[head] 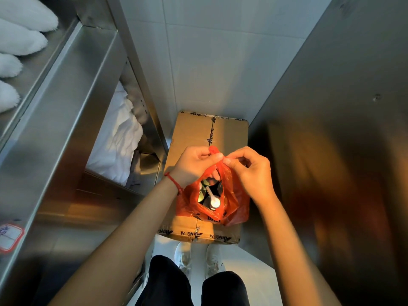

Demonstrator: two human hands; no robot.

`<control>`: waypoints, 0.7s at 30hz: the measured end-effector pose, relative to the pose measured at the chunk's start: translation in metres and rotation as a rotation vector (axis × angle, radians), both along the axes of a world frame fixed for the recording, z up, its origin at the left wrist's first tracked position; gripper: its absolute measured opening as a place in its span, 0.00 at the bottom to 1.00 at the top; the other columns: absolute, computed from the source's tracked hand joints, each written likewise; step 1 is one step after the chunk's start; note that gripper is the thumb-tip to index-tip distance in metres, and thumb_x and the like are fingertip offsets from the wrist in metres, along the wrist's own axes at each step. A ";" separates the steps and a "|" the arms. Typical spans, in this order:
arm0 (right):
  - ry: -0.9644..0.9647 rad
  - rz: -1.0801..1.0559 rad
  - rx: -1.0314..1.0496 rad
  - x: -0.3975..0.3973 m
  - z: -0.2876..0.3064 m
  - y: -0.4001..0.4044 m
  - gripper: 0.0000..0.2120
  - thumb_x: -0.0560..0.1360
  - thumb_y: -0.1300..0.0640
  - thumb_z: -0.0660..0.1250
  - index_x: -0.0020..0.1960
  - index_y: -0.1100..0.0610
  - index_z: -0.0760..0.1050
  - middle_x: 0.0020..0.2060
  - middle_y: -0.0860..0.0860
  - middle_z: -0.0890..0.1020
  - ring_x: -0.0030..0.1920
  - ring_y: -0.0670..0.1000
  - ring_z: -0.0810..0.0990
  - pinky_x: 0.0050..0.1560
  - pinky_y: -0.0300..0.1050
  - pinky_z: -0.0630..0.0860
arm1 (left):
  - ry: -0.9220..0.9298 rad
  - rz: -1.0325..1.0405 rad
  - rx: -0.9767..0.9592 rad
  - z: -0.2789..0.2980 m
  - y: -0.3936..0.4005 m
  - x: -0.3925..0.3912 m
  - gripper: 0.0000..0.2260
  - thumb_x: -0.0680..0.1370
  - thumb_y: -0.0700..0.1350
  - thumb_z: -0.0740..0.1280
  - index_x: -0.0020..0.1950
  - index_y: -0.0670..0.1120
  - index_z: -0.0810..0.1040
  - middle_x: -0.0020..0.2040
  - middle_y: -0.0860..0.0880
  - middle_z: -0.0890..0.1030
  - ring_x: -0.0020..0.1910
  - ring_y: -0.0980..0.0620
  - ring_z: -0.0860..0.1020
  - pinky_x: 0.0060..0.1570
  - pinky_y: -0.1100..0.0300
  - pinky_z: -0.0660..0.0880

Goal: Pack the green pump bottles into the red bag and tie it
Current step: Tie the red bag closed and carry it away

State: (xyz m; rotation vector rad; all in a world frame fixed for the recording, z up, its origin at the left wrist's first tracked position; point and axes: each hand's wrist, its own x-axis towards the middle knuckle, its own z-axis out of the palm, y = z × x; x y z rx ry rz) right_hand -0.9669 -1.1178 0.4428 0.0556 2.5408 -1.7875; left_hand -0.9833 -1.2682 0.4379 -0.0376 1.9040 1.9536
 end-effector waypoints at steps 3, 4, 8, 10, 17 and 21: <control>0.030 -0.049 0.001 0.004 -0.004 -0.001 0.10 0.69 0.64 0.71 0.35 0.51 0.76 0.34 0.46 0.78 0.35 0.40 0.75 0.41 0.31 0.70 | 0.040 0.067 -0.070 -0.004 -0.008 -0.001 0.07 0.76 0.36 0.63 0.42 0.37 0.79 0.26 0.44 0.78 0.22 0.59 0.76 0.25 0.69 0.74; 0.039 -0.067 -0.009 0.007 -0.006 -0.001 0.11 0.70 0.65 0.70 0.35 0.50 0.76 0.34 0.46 0.78 0.36 0.40 0.75 0.41 0.30 0.70 | 0.020 0.098 -0.058 -0.006 -0.011 -0.002 0.07 0.76 0.36 0.63 0.43 0.35 0.79 0.30 0.42 0.78 0.23 0.59 0.76 0.25 0.69 0.74; 0.063 -0.063 -0.063 0.020 -0.012 -0.008 0.13 0.70 0.65 0.70 0.35 0.48 0.76 0.34 0.44 0.78 0.37 0.40 0.76 0.41 0.32 0.71 | -0.225 0.220 0.131 -0.013 -0.013 -0.002 0.08 0.77 0.38 0.61 0.48 0.34 0.77 0.23 0.48 0.80 0.24 0.57 0.78 0.28 0.66 0.77; 0.080 -0.006 -0.056 0.025 -0.015 -0.014 0.09 0.70 0.64 0.70 0.36 0.50 0.78 0.35 0.44 0.79 0.38 0.41 0.77 0.42 0.34 0.72 | -0.293 0.223 0.162 -0.015 -0.013 -0.001 0.08 0.77 0.39 0.62 0.47 0.37 0.78 0.26 0.48 0.82 0.27 0.56 0.79 0.30 0.66 0.78; 0.082 -0.044 -0.003 0.024 -0.023 -0.025 0.05 0.65 0.60 0.76 0.38 0.55 0.81 0.36 0.47 0.79 0.39 0.49 0.78 0.43 0.41 0.74 | -0.272 0.218 0.176 -0.010 -0.014 0.003 0.08 0.77 0.38 0.61 0.42 0.39 0.79 0.27 0.49 0.83 0.27 0.57 0.79 0.30 0.67 0.76; -0.001 -0.051 0.130 0.020 -0.026 -0.025 0.19 0.62 0.51 0.76 0.50 0.40 0.74 0.44 0.40 0.76 0.50 0.48 0.75 0.52 0.42 0.71 | -0.188 0.172 0.128 -0.001 -0.013 0.007 0.07 0.77 0.37 0.60 0.45 0.37 0.77 0.19 0.53 0.77 0.21 0.62 0.75 0.25 0.72 0.71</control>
